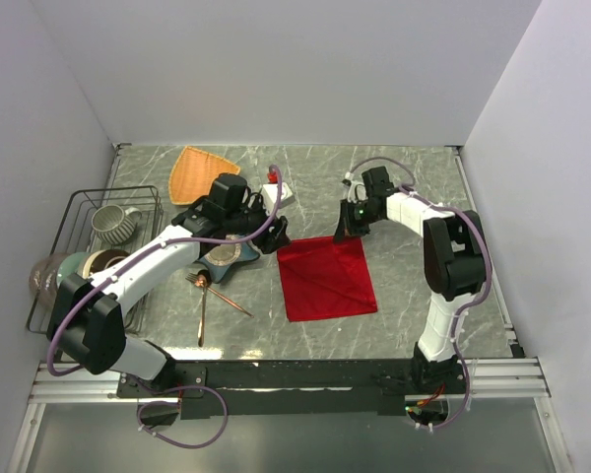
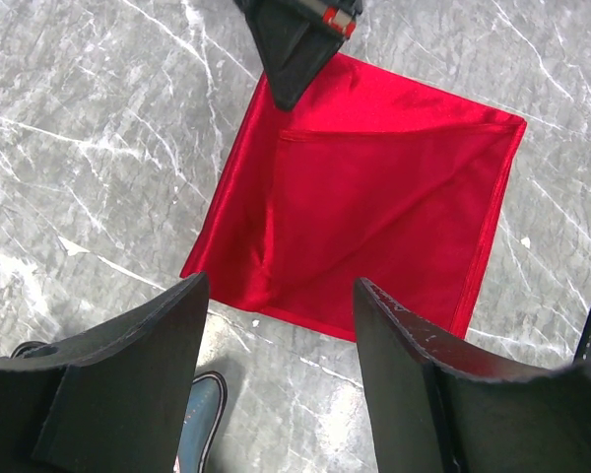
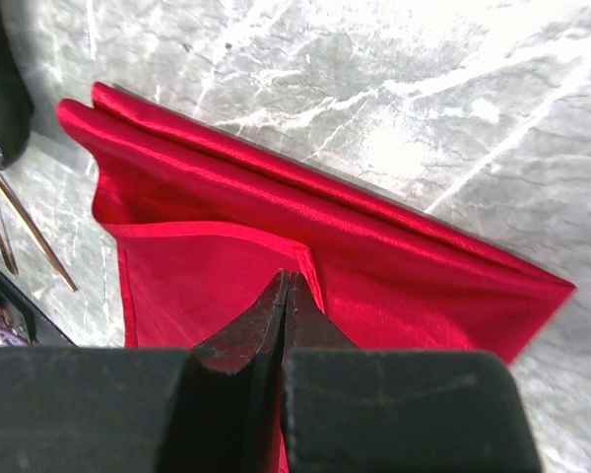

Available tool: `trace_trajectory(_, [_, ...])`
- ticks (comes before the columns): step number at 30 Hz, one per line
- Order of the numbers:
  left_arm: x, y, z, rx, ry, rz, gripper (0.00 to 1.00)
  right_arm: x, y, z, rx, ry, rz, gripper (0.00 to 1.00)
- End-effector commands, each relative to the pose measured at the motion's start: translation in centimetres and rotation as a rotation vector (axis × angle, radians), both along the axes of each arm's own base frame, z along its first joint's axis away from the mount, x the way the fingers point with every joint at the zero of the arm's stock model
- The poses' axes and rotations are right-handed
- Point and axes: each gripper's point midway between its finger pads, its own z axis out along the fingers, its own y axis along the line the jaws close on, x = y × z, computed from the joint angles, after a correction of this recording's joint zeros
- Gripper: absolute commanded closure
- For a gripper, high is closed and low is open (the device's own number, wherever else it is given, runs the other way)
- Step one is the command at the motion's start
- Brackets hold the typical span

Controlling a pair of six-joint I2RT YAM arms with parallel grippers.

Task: Fold the napkin into a case and place the utensils inside
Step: Fold the top corner of the square-folded napkin at the center of the board.

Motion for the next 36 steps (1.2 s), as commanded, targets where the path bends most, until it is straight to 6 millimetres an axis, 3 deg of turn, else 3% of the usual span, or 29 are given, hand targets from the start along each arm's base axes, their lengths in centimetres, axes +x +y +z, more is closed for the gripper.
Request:
trace_trajectory(1, [0.3, -0.1, 1.4, -0.025, -0.038, -0.018, 0.34, 1.1, -1.1, 2.3, -0.004, -0.088, -0.020, 1.00])
trace_trajectory(5, [0.3, -0.2, 1.2, -0.024, -0.030, -0.023, 0.34, 0.6, -0.6, 2.3, 0.022, -0.067, 0.018, 1.00])
trace_trajectory(6, [0.3, -0.3, 1.3, -0.026, -0.032, -0.024, 0.34, 0.7, -0.4, 2.1, 0.024, -0.063, 0.018, 0.90])
trace_trajectory(9, [0.5, -0.2, 1.4, -0.024, -0.034, -0.023, 0.34, 0.9, 0.0, 1.9, 0.014, -0.071, 0.014, 0.73])
trace_trajectory(10, [0.5, -0.2, 1.4, -0.022, -0.035, -0.023, 0.34, 0.9, 0.2, 1.8, 0.008, -0.074, 0.019, 0.71])
trace_trajectory(21, [0.6, 0.0, 1.2, -0.024, -0.032, -0.018, 0.34, 1.1, 0.1, 0.2, -0.173, -0.096, 0.045, 0.65])
trace_trajectory(36, [0.9, 0.3, 1.2, -0.025, -0.038, -0.016, 0.33, 0.3, 1.5, -1.0, -0.213, -0.086, 0.099, 0.61])
